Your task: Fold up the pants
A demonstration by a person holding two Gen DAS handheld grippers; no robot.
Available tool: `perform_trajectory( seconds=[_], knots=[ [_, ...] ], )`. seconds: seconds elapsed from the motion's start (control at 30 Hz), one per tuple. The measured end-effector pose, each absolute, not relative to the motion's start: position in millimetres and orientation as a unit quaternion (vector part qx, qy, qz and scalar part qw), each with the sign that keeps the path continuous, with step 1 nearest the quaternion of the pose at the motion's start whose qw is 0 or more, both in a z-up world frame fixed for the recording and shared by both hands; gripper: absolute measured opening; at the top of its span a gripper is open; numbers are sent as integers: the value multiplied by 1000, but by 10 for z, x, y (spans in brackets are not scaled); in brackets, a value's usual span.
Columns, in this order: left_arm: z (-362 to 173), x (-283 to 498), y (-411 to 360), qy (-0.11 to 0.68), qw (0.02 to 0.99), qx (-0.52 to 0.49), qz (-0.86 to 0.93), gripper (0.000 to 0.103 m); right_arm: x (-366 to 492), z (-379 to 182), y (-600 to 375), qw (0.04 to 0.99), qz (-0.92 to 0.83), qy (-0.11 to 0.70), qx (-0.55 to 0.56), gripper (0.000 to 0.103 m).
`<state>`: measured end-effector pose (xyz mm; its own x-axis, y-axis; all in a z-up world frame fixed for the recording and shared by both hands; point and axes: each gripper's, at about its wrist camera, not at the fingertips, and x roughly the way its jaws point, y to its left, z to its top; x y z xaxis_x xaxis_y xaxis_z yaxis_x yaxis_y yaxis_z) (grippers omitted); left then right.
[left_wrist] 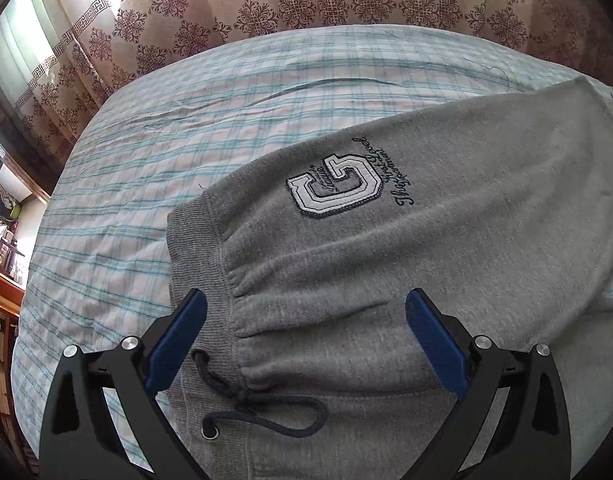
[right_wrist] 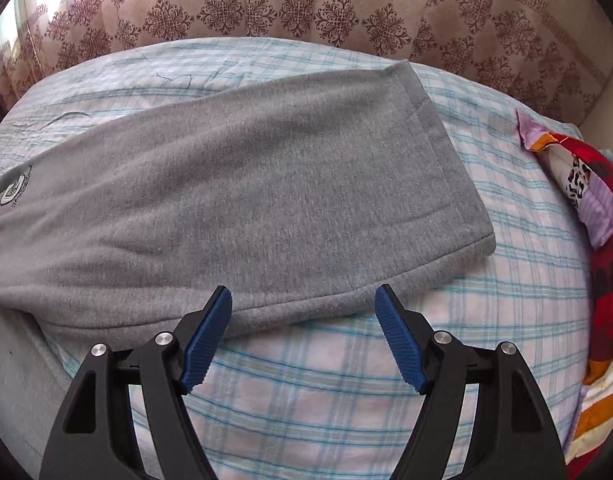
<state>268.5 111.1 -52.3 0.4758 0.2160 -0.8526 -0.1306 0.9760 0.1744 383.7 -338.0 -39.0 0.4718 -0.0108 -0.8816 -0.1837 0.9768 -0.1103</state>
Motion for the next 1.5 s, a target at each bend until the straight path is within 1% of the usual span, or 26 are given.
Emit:
perform_trajectory(
  seconds=[0.1,0.23,0.37,0.5,0.67,0.8,0.87,1.03,1.23,1.4,1.5],
  knots=[
    [-605,2611,1103,516,849,36,107,101,3825,-501,-3447,845,46,526,-86,74],
    [-563,2450,1065,516,849,23,106,101,3653,-304,-3496,860,35,504,-70,74],
    [-455,2250,853,503,860,42,80,101,3244,-89,-3580,872,31,486,-47,74],
    [-435,2058,609,498,863,65,52,101,2677,-50,-3748,874,13,486,-28,74],
    [-507,1866,437,507,858,77,24,101,2276,-166,-4150,862,-26,506,15,74],
    [-618,1767,441,523,849,67,27,101,2323,-444,-4437,838,-68,541,27,74],
    [-680,1717,481,530,845,63,38,101,2359,-494,-4507,843,-68,533,40,76],
    [-685,1537,508,535,842,60,42,101,2321,-369,-4409,849,-71,522,28,75],
    [-691,1364,422,533,842,76,27,101,1856,-130,-4101,861,-18,507,36,75],
    [-704,1334,440,532,843,69,26,101,1494,-274,-3706,842,37,537,31,75],
    [-704,1317,453,531,845,66,25,101,1323,-419,-3504,831,46,554,7,76]
  ],
)
